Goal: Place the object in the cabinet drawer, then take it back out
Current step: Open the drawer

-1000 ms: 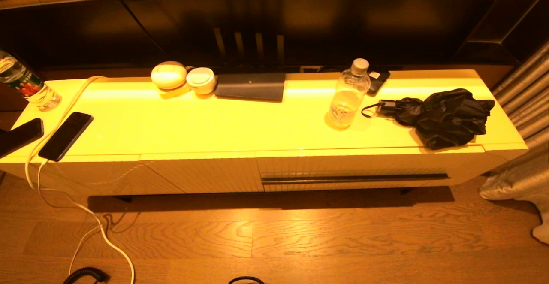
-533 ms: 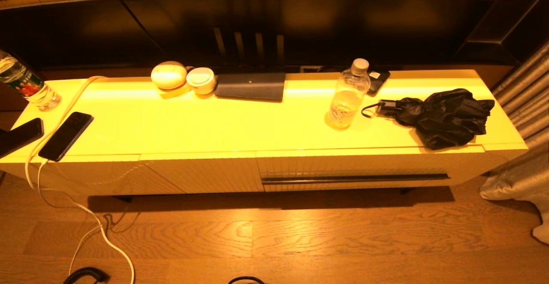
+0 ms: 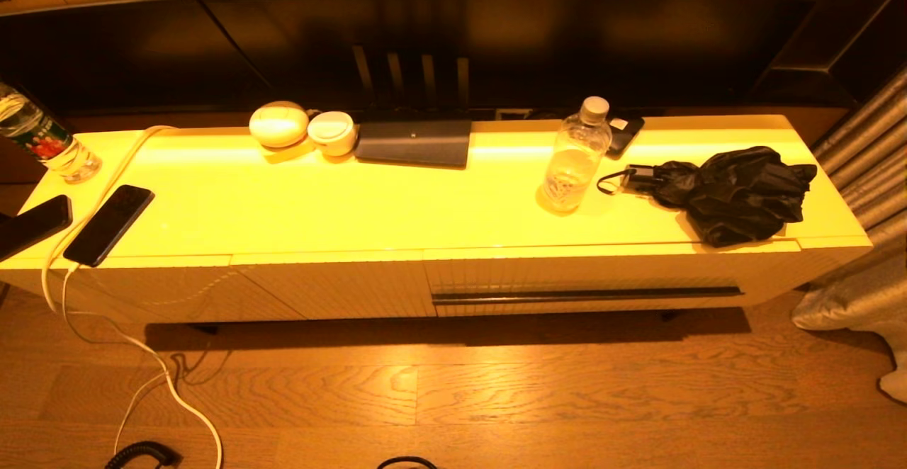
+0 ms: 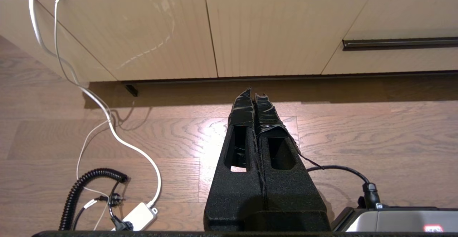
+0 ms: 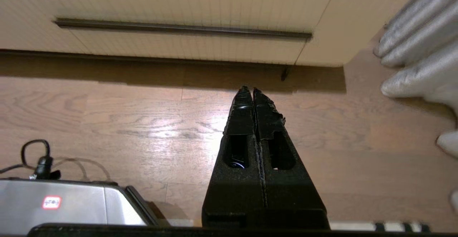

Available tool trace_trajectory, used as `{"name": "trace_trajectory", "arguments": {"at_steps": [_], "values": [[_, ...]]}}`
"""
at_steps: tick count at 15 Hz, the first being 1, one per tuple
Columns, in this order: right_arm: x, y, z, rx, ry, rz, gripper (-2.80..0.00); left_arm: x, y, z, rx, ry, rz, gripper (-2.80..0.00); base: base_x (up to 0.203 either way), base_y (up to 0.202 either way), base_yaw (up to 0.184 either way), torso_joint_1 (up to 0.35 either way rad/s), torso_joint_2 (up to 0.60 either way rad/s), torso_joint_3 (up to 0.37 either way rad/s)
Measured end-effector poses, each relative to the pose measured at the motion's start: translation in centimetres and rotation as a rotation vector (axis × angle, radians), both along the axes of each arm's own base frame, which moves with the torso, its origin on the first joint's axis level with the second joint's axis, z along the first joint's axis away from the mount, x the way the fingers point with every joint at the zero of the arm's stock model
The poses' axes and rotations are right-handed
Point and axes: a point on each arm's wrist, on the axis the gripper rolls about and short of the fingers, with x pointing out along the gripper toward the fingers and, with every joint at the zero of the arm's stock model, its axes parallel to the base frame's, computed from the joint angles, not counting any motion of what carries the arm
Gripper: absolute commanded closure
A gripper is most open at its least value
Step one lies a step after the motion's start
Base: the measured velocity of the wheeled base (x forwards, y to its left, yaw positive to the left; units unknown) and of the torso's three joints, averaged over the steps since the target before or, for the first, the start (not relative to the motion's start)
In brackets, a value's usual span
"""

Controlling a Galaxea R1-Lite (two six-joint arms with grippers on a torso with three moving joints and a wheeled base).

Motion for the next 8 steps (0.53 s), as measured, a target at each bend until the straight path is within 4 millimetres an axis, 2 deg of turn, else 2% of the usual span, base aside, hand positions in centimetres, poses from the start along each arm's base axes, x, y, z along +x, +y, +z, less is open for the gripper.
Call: {"name": "trace_trajectory", "arguments": {"at_steps": [5,8], "values": [[-2.0,0.2,4.7,-0.114,0.009,0.105,0.0,0.0,0.0,0.0,0.0,-0.001,0.0,0.0,0.0,0.0,0.0,0.0,0.0,0.0],[-1.1,0.3,10.3,-0.125,0.028,0.109,0.0,0.0,0.0,0.0,0.0,0.0,0.0,0.0,0.0,0.0,0.0,0.0,0.0,0.0]]}}
